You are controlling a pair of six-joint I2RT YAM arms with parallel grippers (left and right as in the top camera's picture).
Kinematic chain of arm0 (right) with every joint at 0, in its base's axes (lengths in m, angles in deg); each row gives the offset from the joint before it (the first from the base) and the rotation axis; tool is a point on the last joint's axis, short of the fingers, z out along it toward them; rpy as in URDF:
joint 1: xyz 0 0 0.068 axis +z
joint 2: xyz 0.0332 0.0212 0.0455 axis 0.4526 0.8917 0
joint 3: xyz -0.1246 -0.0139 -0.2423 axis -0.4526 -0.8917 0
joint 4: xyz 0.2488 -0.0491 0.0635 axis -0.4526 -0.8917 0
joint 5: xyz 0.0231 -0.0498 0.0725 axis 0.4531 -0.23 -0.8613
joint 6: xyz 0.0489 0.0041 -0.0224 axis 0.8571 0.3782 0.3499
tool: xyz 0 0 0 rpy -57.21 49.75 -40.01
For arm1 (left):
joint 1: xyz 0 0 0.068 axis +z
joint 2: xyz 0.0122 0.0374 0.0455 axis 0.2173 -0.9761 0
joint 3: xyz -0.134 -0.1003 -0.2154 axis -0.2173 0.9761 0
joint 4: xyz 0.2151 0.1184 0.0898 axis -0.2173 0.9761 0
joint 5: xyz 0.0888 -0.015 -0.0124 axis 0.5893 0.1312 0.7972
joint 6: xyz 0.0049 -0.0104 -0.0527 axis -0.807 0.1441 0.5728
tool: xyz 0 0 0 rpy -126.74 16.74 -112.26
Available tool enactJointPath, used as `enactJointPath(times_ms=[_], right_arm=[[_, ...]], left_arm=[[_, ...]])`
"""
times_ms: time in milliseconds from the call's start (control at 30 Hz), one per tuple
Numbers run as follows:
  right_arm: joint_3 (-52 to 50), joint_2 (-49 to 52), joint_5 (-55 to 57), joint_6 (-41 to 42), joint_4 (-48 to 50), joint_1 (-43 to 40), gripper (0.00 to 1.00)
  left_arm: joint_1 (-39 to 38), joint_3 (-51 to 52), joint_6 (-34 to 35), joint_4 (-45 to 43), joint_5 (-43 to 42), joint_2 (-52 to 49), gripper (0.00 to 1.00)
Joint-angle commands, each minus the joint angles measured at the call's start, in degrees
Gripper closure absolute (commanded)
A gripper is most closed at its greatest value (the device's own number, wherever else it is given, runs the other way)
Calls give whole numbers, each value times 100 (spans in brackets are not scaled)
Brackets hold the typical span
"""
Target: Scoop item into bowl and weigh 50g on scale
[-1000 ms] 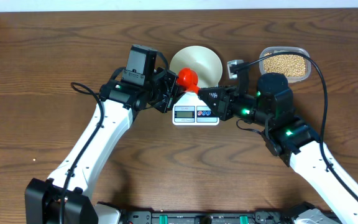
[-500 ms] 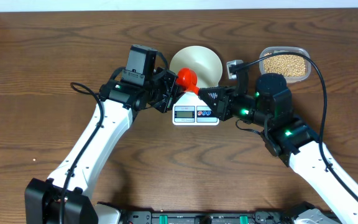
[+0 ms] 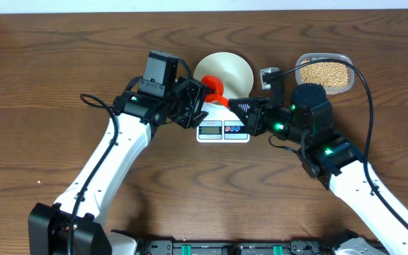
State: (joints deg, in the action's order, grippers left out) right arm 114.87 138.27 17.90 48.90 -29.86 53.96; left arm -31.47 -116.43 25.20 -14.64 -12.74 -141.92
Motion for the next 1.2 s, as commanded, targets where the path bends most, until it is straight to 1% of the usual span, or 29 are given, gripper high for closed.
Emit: enactJointPath(times_ms=[0,33,133,200,267,367,400,433,500,533,567,667,800,900,1000,1033,1133,1167], right_arm=[[118,35,214,-17,20,-103,99],[116,35,271,-17,20,-181,99],[116,35,319,-20,17,-487,99],[118,15,286,-20,13,-758,99],[118,-48,166,-24,-15,-1045,99],[118,-251,-9,-116,-140,-1469,99],[118,-396,-55,-212,-232,-1659,99],[118,-520,-55,-278,-339,-1786,99],[118,-896,-50,-476,-697,-2098,99],[118,-1051,-52,-544,-868,-2218,99],[118,-1204,-52,-605,-1047,-2339,99],[118,-1593,-52,-804,-1582,-2677,99],[118,-1965,-55,-953,-2251,-3200,99],[118,-2046,-52,-1045,-2651,-3569,99],[118,-2013,-125,-1082,-2872,-3873,99],[118,-1987,-223,-1137,-2894,-3974,99],[118,-1899,-398,-1209,-2949,-4205,99],[118,-1858,-396,-1207,-2968,-4273,99]], left_arm=[[-2,-66,-31,-2,35,55,31],[-2,-66,-52,-4,37,55,29],[-2,-66,-398,-4,76,55,28],[-2,-66,-922,-9,85,55,28],[-2,-66,-1648,-7,201,55,28],[-2,-66,-2916,0,361,55,28],[-2,-66,-3633,2,391,55,28],[-2,-66,-4048,22,409,55,28],[-4,-66,-4671,162,546,63,28],[-4,-66,-4852,238,599,79,28],[-4,-68,-4983,306,649,96,28],[-11,-68,-5320,623,855,236,34],[-46,-66,-5405,1246,1436,549,41],[-118,-66,-5458,1674,1639,763,41],[-273,0,-5458,1976,1707,868,48],[-337,50,-5458,2000,1709,870,53],[-560,267,-5449,1904,1733,824,76],[-627,358,-5392,1812,1733,800,81]])
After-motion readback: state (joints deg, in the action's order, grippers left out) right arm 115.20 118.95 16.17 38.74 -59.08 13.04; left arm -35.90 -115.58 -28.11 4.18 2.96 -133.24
